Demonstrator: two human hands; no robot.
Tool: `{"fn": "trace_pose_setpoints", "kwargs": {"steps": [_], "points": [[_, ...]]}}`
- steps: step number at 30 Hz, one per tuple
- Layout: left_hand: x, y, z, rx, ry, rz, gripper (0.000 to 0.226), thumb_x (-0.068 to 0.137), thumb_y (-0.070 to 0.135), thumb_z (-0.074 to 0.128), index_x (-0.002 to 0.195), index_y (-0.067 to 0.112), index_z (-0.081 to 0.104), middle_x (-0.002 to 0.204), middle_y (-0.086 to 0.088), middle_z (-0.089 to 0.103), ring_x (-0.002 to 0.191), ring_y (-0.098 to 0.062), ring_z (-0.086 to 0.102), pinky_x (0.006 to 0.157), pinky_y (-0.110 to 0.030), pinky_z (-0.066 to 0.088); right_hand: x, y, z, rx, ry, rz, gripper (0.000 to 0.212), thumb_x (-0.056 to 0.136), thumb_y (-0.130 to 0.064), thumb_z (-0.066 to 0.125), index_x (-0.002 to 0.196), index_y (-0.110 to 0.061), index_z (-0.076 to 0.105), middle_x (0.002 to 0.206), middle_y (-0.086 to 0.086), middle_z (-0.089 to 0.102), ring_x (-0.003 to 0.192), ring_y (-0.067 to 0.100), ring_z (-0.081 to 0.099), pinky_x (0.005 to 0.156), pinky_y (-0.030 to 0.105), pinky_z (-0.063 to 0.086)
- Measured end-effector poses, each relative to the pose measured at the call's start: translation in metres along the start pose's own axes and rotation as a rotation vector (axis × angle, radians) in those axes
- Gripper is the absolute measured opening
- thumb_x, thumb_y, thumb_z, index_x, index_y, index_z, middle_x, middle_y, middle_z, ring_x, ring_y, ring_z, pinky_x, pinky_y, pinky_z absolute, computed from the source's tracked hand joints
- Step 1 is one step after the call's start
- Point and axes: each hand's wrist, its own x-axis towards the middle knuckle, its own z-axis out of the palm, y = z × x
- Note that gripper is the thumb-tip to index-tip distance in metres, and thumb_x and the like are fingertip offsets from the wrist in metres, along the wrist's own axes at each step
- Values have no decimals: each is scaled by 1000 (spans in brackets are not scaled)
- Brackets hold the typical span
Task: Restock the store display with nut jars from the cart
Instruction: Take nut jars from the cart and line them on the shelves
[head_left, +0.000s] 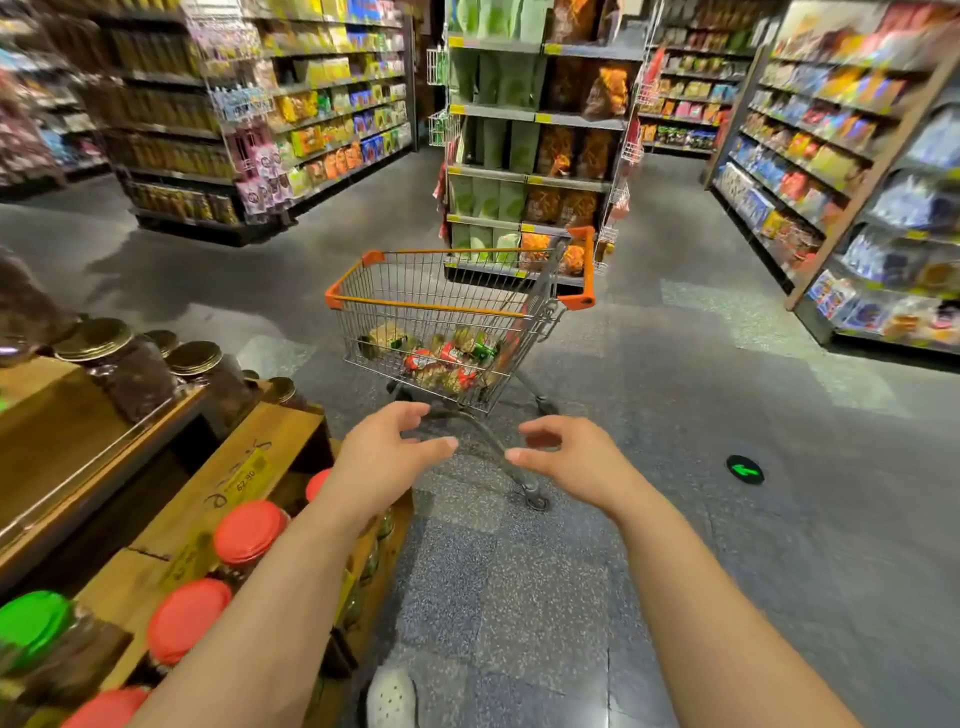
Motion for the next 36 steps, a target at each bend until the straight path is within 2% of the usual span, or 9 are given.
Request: {"fn": "trace_pose_setpoints", "kwargs": {"steps": [4, 8, 13, 17, 21, 25, 30, 32, 36], "points": [[64, 1, -4, -20, -12, 7, 63, 86, 45, 79, 142, 27, 56, 140, 5, 59, 112, -11, 58, 98, -35, 49, 50, -7, -7, 6, 10, 19, 53, 87, -44, 78, 133, -22, 65, 127, -4, 68, 116, 10, 62, 94, 24, 42], [143, 12, -15, -31, -26, 64, 65, 83, 53, 78, 139, 28, 58, 139, 5, 61, 122, -16, 59, 103, -50, 52, 113, -19, -21, -17, 61, 19, 53, 87, -47, 77, 132, -22, 65, 126, -4, 68, 116, 12, 62, 95, 26, 44], [240, 33, -35, -30, -51, 124, 68, 83, 57, 77, 141, 27, 57, 138, 6, 61, 121, -16, 59, 104, -46, 51, 193, -40, -44, 2, 158, 32, 51, 87, -44, 77, 131, -21, 65, 123, -2, 68, 116, 12, 63, 97, 29, 46], [299, 36, -52, -28, -85, 127, 60, 84, 52, 77, 137, 27, 59, 134, 4, 62, 117, -17, 61, 103, -47, 51, 245, -51, -47, 45, 191, 57, 50, 88, -44, 76, 130, -22, 65, 118, -6, 67, 114, 10, 62, 91, 26, 43], [351, 26, -66, -25, -97, 113, 64, 82, 54, 78, 137, 26, 59, 132, 5, 62, 116, -16, 61, 101, -45, 53, 296, -58, -36, 76, 172, 87, 37, 89, -42, 76, 120, -26, 65, 107, -11, 67, 105, 6, 62, 89, 25, 43], [388, 8, -71, -32, -105, 69, 66, 81, 57, 77, 137, 27, 59, 133, 6, 62, 118, -15, 60, 102, -47, 52, 342, -59, -31, 115, 150, 96, 46, 85, -46, 78, 125, -24, 69, 115, -10, 72, 111, 7, 66, 100, 35, 52], [435, -12, -73, -69, -72, 9, 56, 82, 51, 80, 130, 27, 62, 133, 5, 62, 122, -17, 59, 102, -48, 52, 399, -54, -28, 139, 118, 114, 50, 85, -46, 78, 129, -26, 66, 119, 0, 71, 108, 11, 67, 100, 37, 52], [455, -19, -72, -78, -63, -22, 56, 82, 51, 79, 129, 27, 62, 131, 3, 62, 121, -18, 59, 101, -49, 52, 425, -50, -27, 135, 97, 107, 50, 86, -45, 78, 130, -25, 66, 119, -1, 71, 107, 10, 65, 94, 31, 52], [505, -27, -68, -104, -21, -73, 58, 83, 46, 80, 133, 22, 63, 125, 1, 64, 115, -16, 61, 102, -46, 51, 491, -38, -35, 120, 59, 88, 44, 89, -45, 74, 128, -27, 66, 115, -4, 67, 94, 1, 61, 69, 12, 43]]}}
